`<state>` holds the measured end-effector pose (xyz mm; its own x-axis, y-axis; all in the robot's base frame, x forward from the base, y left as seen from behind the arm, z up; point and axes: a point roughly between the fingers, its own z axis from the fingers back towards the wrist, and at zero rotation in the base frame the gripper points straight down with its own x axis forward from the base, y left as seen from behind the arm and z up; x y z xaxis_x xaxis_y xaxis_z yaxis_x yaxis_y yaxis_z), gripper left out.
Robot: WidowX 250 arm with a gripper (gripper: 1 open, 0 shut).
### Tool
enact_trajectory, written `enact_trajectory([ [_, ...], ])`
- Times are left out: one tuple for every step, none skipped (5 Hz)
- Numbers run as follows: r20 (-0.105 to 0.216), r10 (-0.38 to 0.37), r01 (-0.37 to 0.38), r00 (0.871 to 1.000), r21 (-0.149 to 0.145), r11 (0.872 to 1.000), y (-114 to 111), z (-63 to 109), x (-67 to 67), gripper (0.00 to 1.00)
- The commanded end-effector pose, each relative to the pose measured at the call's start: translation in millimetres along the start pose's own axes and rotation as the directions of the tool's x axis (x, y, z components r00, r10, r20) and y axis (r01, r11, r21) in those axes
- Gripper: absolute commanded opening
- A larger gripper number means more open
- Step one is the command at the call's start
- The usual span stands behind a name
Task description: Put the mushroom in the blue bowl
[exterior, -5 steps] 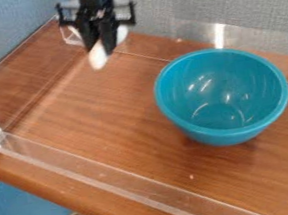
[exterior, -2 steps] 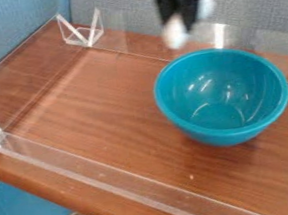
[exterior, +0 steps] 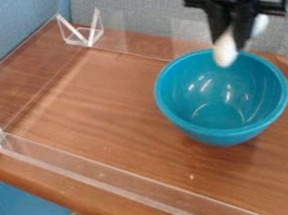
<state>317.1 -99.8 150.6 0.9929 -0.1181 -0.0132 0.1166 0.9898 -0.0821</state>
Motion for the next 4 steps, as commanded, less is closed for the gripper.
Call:
enact_trajectory([
  [0.038, -0.014, 0.014, 0.999, 0.012, 1.000, 2, 5.3, -1.3, 0.00],
  [0.026, -0.002, 0.002, 1.000, 0.023, 1.000, 9, -0.4, -9.8, 0.00],
  [0.016, 0.015, -0.015, 1.000, 0.031, 0.999, 19, -8.5, -14.0, 0.00],
  [0.009, 0.032, -0.032, 0.999, 0.032, 0.999, 28, -16.4, -17.3, 0.00],
])
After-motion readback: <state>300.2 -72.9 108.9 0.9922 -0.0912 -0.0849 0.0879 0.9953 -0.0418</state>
